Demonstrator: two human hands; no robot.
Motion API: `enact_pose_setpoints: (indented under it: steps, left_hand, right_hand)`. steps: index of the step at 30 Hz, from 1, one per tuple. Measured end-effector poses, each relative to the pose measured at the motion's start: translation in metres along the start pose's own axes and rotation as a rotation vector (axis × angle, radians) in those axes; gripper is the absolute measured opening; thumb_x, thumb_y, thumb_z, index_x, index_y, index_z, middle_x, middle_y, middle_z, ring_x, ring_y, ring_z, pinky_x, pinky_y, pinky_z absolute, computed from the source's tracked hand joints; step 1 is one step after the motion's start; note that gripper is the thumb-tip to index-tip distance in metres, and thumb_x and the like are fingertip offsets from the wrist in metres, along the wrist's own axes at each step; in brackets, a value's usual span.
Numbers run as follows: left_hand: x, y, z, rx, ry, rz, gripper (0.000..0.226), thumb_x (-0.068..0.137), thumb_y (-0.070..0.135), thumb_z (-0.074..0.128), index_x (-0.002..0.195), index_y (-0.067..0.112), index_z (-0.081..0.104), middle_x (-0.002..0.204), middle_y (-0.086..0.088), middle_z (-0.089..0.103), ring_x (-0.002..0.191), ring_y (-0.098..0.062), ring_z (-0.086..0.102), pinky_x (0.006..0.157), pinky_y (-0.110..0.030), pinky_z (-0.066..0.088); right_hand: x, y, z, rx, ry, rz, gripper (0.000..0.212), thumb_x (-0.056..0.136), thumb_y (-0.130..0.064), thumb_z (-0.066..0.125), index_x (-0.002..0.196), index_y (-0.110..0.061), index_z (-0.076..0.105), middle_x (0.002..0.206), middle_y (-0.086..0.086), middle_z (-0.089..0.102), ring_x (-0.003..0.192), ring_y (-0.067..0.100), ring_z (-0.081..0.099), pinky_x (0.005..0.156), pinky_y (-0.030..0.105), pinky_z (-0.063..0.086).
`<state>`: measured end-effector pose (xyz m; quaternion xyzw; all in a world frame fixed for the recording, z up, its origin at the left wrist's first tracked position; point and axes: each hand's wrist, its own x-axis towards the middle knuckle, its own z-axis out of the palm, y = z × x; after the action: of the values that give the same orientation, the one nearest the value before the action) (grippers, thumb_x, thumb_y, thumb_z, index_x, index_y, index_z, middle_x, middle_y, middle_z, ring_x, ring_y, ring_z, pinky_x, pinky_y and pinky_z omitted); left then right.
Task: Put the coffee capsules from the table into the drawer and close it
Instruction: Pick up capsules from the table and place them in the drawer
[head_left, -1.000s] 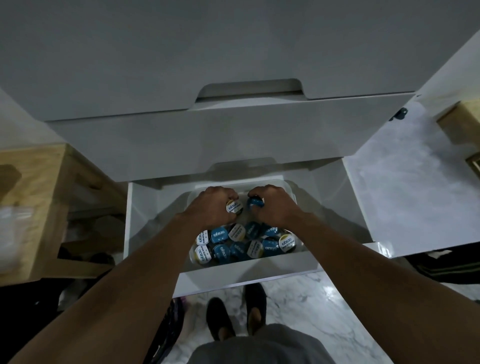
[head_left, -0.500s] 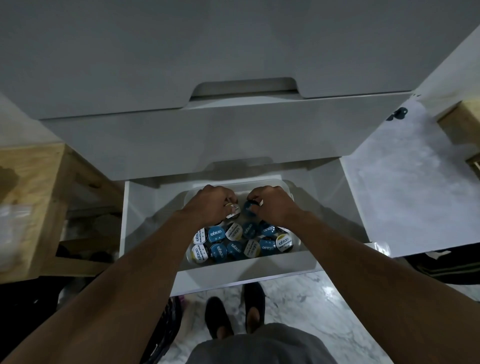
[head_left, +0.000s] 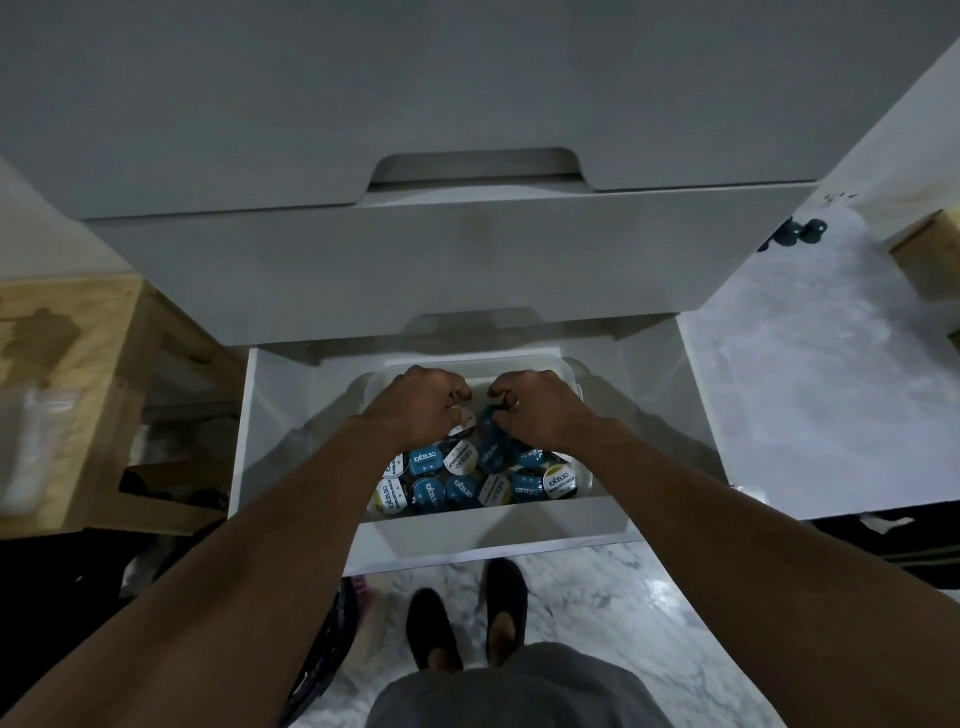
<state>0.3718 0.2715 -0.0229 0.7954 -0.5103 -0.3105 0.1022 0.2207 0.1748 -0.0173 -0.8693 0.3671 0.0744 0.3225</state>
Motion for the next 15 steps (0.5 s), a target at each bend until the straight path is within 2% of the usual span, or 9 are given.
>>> enact_pose_setpoints:
  steps: [3, 7, 11, 15]
  left_hand:
    - [-0.006, 0.006, -0.003, 0.045, 0.100, 0.001, 0.032, 0.086, 0.028, 0.066, 0.117, 0.022, 0.063, 0.117, -0.006, 0.065, 0.101, -0.020, 0.063, 0.091, -0.035, 0.051]
    - [-0.020, 0.019, -0.017, 0.182, 0.259, 0.013, 0.031, 0.090, 0.024, 0.057, 0.119, 0.015, 0.061, 0.118, -0.012, 0.061, 0.103, -0.030, 0.060, 0.088, -0.038, 0.050]
    - [-0.037, 0.040, -0.037, 0.273, 0.354, 0.064, 0.029, 0.094, 0.019, 0.048, 0.118, 0.005, 0.056, 0.116, -0.016, 0.057, 0.104, -0.032, 0.055, 0.085, -0.036, 0.044]
    - [-0.067, 0.067, -0.049, 0.439, 0.435, 0.241, 0.028, 0.094, 0.017, 0.045, 0.115, 0.002, 0.056, 0.115, -0.018, 0.057, 0.105, -0.031, 0.053, 0.088, -0.038, 0.044]
  right_hand:
    - [0.000, 0.000, -0.007, -0.024, 0.037, -0.009, 0.036, 0.089, -0.022, 0.062, 0.124, -0.015, 0.061, 0.122, 0.011, 0.064, 0.112, 0.025, 0.059, 0.099, 0.034, 0.048]
    - [-0.009, -0.001, -0.022, -0.119, 0.166, -0.016, 0.036, 0.091, -0.026, 0.058, 0.125, -0.014, 0.058, 0.125, 0.010, 0.061, 0.111, 0.027, 0.058, 0.092, 0.031, 0.044]
    - [-0.036, -0.010, -0.040, -0.211, 0.350, -0.001, 0.037, 0.091, -0.028, 0.054, 0.122, -0.008, 0.060, 0.120, 0.016, 0.063, 0.111, 0.032, 0.057, 0.095, 0.041, 0.049]
    - [-0.080, -0.016, -0.056, -0.269, 0.537, 0.081, 0.034, 0.088, -0.027, 0.053, 0.117, -0.010, 0.062, 0.120, 0.014, 0.061, 0.113, 0.033, 0.055, 0.092, 0.041, 0.049]
